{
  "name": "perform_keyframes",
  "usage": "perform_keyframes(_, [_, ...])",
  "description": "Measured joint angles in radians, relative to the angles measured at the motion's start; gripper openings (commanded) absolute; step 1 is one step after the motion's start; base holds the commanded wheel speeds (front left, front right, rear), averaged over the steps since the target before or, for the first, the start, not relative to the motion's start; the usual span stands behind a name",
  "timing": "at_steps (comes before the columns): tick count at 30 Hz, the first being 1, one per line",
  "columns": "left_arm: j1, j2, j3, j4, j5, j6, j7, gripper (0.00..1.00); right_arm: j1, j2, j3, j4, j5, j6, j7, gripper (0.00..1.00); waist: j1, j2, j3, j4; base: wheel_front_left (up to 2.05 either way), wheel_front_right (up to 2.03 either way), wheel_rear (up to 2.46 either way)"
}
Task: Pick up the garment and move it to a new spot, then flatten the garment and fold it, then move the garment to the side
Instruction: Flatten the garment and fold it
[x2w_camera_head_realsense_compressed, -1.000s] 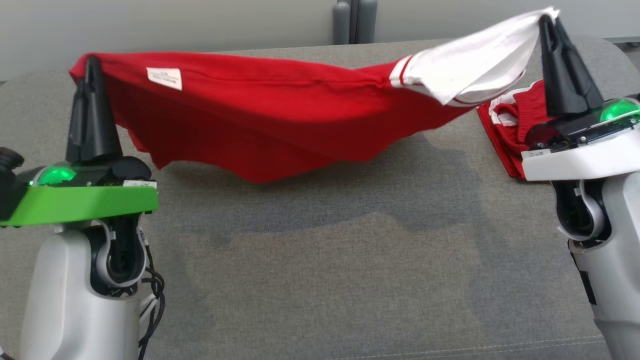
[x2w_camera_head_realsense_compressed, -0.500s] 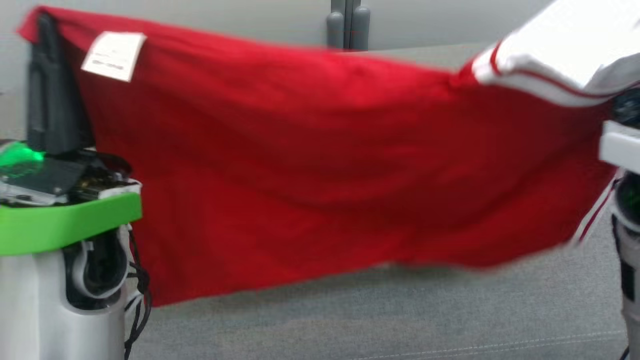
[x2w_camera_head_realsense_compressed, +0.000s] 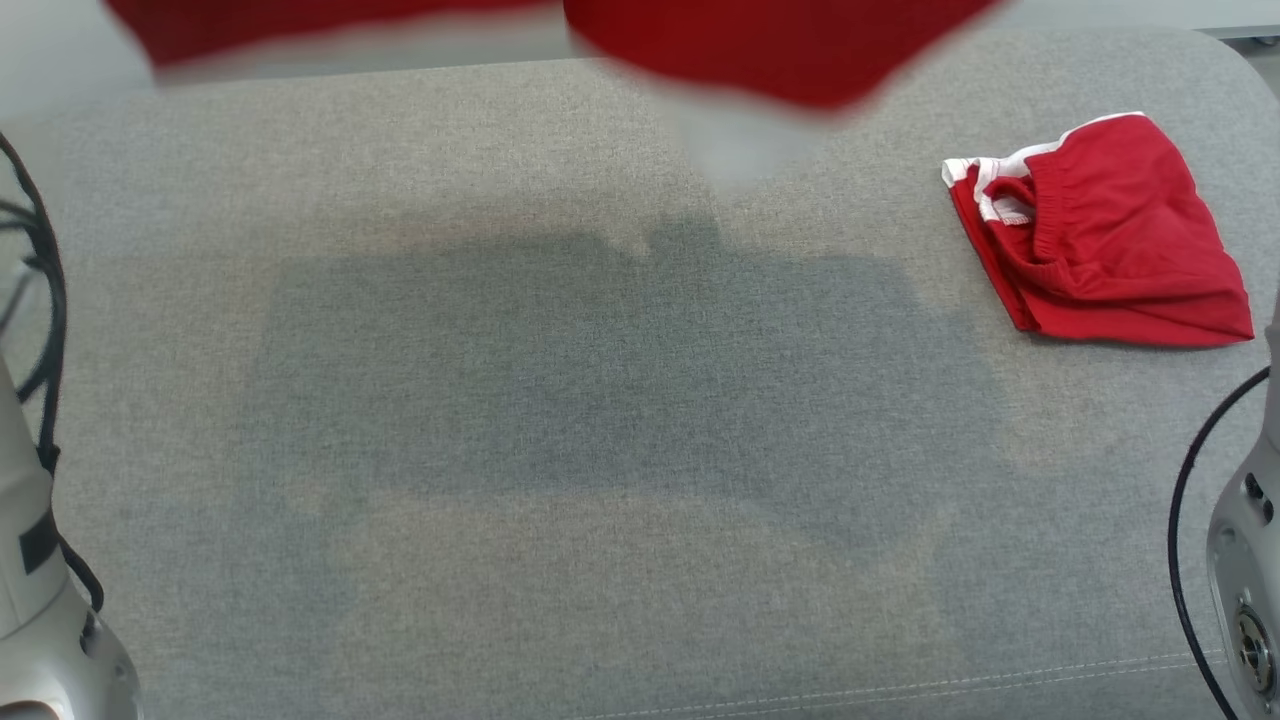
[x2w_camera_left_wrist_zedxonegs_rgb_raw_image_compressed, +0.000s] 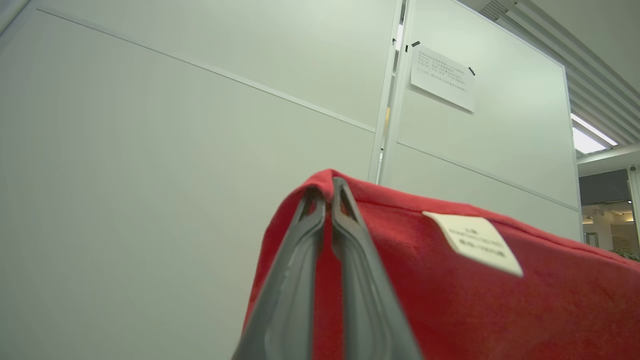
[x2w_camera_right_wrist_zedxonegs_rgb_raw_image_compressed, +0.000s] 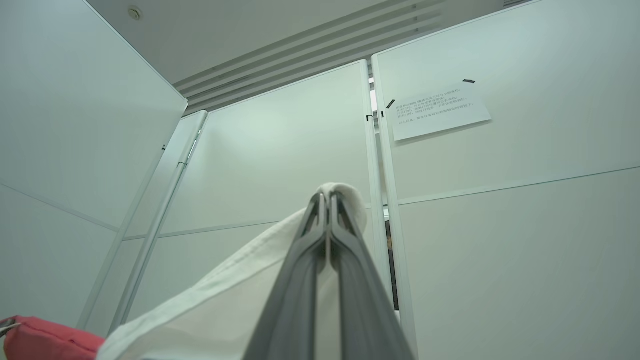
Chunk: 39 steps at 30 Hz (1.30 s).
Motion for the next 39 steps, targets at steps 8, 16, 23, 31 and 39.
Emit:
perform_keyframes(8, [0.229,0.001,-0.085,0.139,-0.023,-0.04,0.059,0.0,0.354,-0.011,0.116,0.149,0.035,0.026,0.035,0.0,0.0,0.0,-0.004,-0.003,0.0,0.0,0.0])
perform_keyframes(16, [0.569,-0.082,-0.107,0.318,-0.064,-0.04,0.039,0.0,0.77,0.015,0.225,0.34,0.106,0.033,0.086,0.0,0.0,0.0,0.017,-0.003,0.0,0.0,0.0])
perform_keyframes(23, [0.7,-0.119,-0.121,0.421,-0.081,-0.054,-0.042,0.0,0.812,0.029,0.223,0.389,0.115,0.035,0.04,0.0,0.0,0.0,0.005,-0.011,0.0,0.0,0.0])
perform_keyframes(31, [0.704,-0.117,-0.109,0.438,-0.081,-0.068,-0.105,0.0,0.811,0.029,0.192,0.34,0.128,0.043,0.009,0.0,0.0,0.0,-0.043,-0.02,0.0,0.0,0.0])
perform_keyframes(39, [0.816,-0.09,-0.103,0.438,-0.072,-0.071,-0.106,0.0,0.894,-0.002,0.239,0.248,0.152,0.046,0.009,0.0,0.0,0.0,-0.093,-0.057,0.0,0.0,0.0])
